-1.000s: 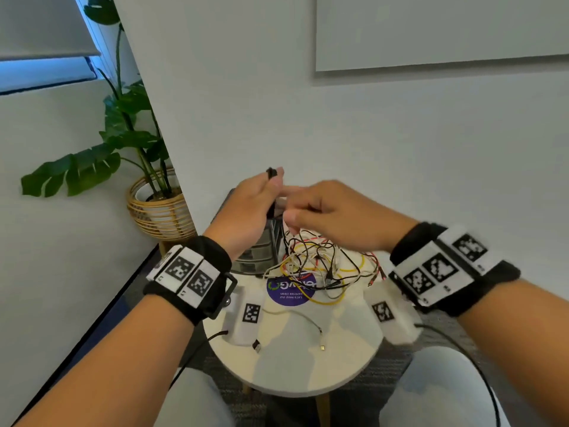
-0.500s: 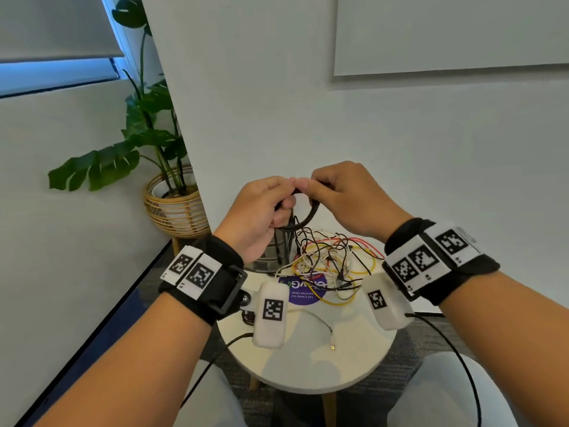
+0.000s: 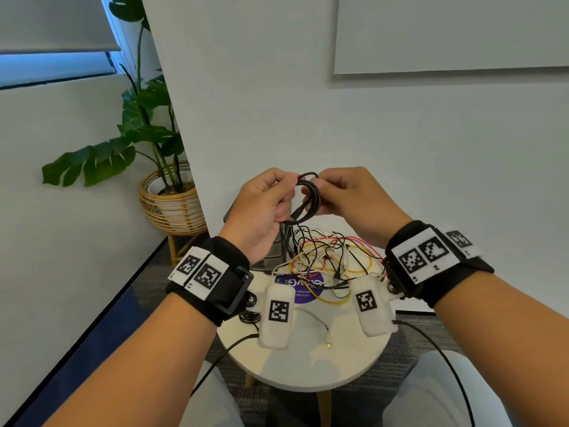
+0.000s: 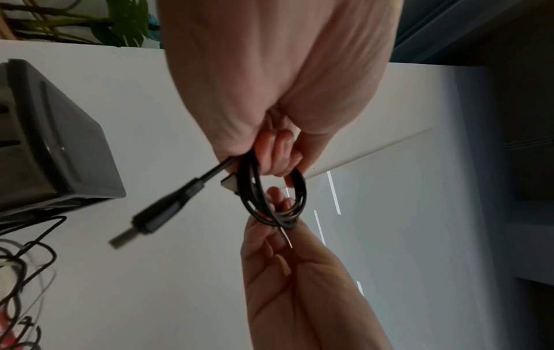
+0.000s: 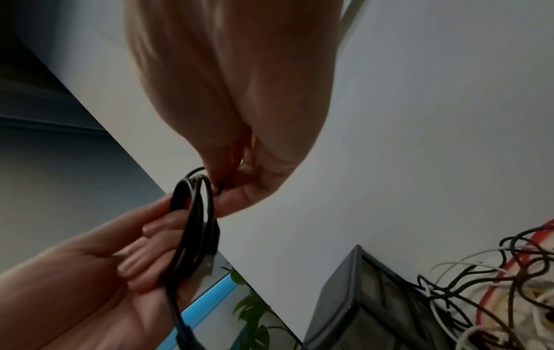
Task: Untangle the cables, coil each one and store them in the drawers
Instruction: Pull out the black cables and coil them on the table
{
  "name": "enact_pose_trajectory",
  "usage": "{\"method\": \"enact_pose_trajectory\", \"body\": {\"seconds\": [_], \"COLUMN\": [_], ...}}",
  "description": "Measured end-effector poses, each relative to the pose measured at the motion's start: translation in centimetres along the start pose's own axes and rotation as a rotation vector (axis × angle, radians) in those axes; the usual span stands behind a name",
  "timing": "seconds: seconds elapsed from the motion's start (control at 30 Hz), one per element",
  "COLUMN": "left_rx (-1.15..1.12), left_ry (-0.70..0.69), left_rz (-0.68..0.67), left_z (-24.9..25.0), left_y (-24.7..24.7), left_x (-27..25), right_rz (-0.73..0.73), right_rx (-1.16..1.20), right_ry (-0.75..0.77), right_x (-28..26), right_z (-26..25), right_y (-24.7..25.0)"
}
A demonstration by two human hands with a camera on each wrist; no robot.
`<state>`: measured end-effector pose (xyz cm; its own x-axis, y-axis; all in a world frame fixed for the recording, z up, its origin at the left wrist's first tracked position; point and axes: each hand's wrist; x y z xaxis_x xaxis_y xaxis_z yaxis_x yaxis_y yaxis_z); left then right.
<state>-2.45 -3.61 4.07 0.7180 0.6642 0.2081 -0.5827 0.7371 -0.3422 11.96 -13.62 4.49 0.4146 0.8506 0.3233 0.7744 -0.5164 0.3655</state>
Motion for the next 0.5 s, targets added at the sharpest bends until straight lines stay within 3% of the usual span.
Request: {"method": "enact_pose_trajectory", "body": {"seconds": [0.2, 0.4, 0.5], "left_rx": [0.094, 0.128, 0.144], "left_ry": [-0.043, -0.092, -0.116], "left_rz": [0.017, 0.068, 0.082], "left_z": [-0.2, -0.5, -0.7], "left_y": [-0.2, -0.3, -0.2], "left_x": [0.1, 0.2, 0.2], "right_rz": [0.077, -0.072, -0.124], "right_rx": [0.329, 0.545, 0.46], "right_ry": [-0.084, -0.213, -0.223], "right_x": [0.3, -0.1, -0.3], "right_z": [0.5, 0.5, 0.2], "right_y": [-0.8, -1.3, -1.9]}}
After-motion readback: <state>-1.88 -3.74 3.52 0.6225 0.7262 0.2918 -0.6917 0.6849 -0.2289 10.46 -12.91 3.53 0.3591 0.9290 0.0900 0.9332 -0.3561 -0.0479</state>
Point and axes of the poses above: each hand's wrist, its own x-axis towards the middle knuckle, its own y-axis out of the back of the hand, z = x × y, and after that the axes turned 8 degrees about -x, right-handed
